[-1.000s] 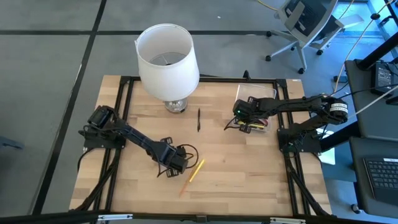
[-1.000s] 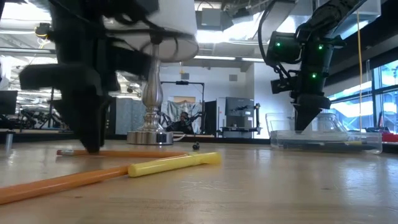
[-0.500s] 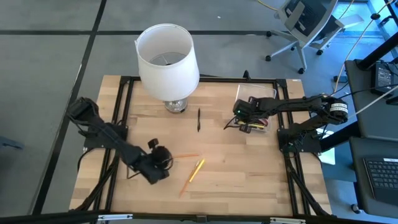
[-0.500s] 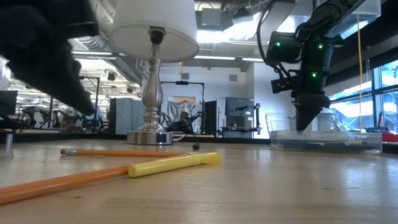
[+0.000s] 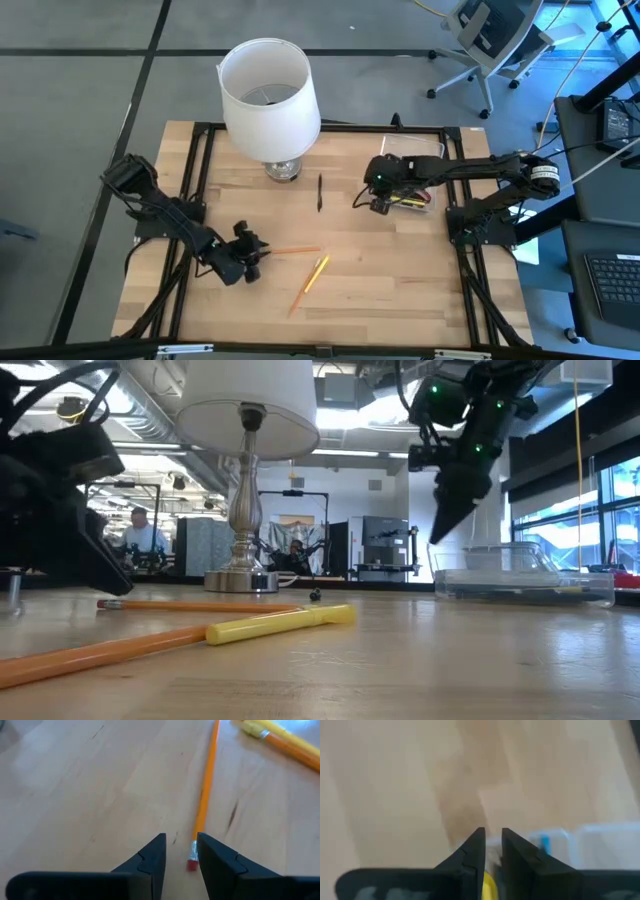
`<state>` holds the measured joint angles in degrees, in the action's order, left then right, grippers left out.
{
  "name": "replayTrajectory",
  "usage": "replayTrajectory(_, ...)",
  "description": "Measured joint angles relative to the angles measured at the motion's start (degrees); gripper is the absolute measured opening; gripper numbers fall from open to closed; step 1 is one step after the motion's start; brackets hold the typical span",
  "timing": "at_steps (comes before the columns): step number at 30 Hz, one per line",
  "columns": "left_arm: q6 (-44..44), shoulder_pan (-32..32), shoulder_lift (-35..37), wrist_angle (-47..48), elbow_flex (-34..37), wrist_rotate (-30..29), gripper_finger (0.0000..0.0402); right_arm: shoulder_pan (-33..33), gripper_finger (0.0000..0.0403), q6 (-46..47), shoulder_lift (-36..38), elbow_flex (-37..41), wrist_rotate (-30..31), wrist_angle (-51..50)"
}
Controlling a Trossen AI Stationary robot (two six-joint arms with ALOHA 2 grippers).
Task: Pick & place school supplies into a supply box
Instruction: Put the yellow pencil into the transparent supply box
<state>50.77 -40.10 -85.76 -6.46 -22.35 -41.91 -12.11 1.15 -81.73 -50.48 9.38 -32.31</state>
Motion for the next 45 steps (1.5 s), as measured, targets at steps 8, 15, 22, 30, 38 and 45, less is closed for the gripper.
replayTrajectory(8,-2.42,-1.18,0.01,-18.11,9.17,-0.48,0.0091,3.44,0.0068,0.11,0.00,-0.02,-3.07,7.08)
replayTrajectory(15,-2.51,-1.88,0.02,-24.50,12.46,-2.18,0.0086,3.86,0.0068,0.20,0.00,-0.02,-3.05,9.49)
replayTrajectory(22,-6.97,-1.86,0.02,-29.51,11.71,-2.55,0.0086,3.84,0.0068,0.31,0.00,-0.02,-3.05,9.51)
replayTrajectory(30,-15.06,-1.79,0.02,-29.39,10.67,-2.28,0.0086,3.84,0.0068,0.33,0.00,-0.02,-3.05,9.92)
replayTrajectory(38,-14.60,-1.79,-3.55,-29.81,10.61,-1.68,0.0085,3.83,0.0068,0.33,0.00,-0.02,-3.03,9.96)
replayTrajectory(45,-12.57,-1.84,-10.35,-30.59,8.53,-2.82,0.0084,3.82,0.0068,0.33,0.00,-0.02,-3.03,10.70)
